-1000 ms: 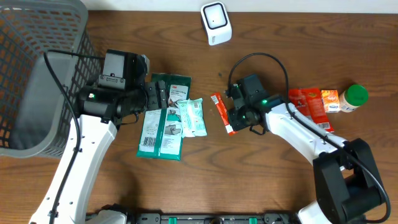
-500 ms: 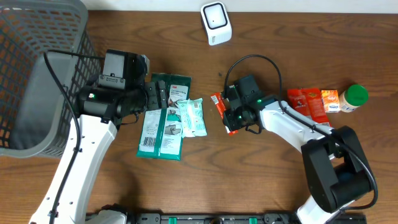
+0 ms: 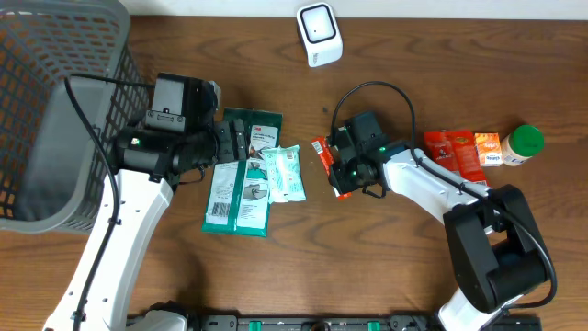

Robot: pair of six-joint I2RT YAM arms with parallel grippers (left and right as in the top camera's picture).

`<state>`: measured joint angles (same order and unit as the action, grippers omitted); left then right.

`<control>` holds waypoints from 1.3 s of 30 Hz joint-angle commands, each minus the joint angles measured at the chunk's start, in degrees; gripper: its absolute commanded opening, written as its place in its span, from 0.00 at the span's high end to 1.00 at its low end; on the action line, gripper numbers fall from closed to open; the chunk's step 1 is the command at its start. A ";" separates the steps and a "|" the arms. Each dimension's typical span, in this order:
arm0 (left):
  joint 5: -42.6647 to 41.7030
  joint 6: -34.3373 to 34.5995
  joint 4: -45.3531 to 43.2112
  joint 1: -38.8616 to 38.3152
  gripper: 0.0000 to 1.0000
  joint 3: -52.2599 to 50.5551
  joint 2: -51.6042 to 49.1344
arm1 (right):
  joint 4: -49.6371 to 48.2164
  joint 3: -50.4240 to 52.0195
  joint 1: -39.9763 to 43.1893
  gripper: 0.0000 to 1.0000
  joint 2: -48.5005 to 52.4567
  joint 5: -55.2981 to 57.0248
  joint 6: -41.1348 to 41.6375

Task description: Scan the item barcode

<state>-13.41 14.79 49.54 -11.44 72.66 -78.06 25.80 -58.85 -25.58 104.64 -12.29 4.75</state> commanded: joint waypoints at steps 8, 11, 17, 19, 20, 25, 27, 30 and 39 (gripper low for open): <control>-0.07 -0.52 0.15 0.17 0.16 -0.02 -0.28 | -3.48 3.30 -0.02 0.70 0.50 0.42 -0.50; -0.07 -0.52 0.15 0.17 0.16 -0.02 -0.28 | -6.08 5.22 -0.02 0.73 0.50 0.42 0.66; -0.07 -0.52 0.15 0.17 0.15 -0.02 -0.28 | -8.33 6.99 -0.79 0.85 0.50 1.73 1.81; -0.07 -0.52 0.15 0.17 0.15 -0.02 -0.28 | -8.33 6.88 -1.55 0.87 0.50 2.93 2.08; -0.07 -0.52 0.15 0.17 0.16 -0.02 -0.28 | -8.31 6.80 -2.12 0.87 0.48 3.52 2.05; -0.07 -0.52 0.15 0.17 0.15 -0.02 -0.28 | -7.21 5.64 -6.36 0.87 0.48 9.40 1.79; -0.07 -0.52 0.15 0.17 0.16 -0.02 -0.28 | -7.15 5.49 -8.57 0.86 0.48 12.66 0.87; -0.07 -0.52 0.15 0.17 0.16 -0.02 -0.28 | -7.19 5.49 -11.67 0.84 0.48 17.92 0.48; -0.07 -0.52 0.15 0.17 0.16 -0.02 -0.28 | -6.88 5.29 -12.66 0.99 -0.68 20.65 -1.90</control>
<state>-13.41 14.79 49.54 -11.44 72.66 -78.06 17.43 -54.59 -37.89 103.68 5.50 5.19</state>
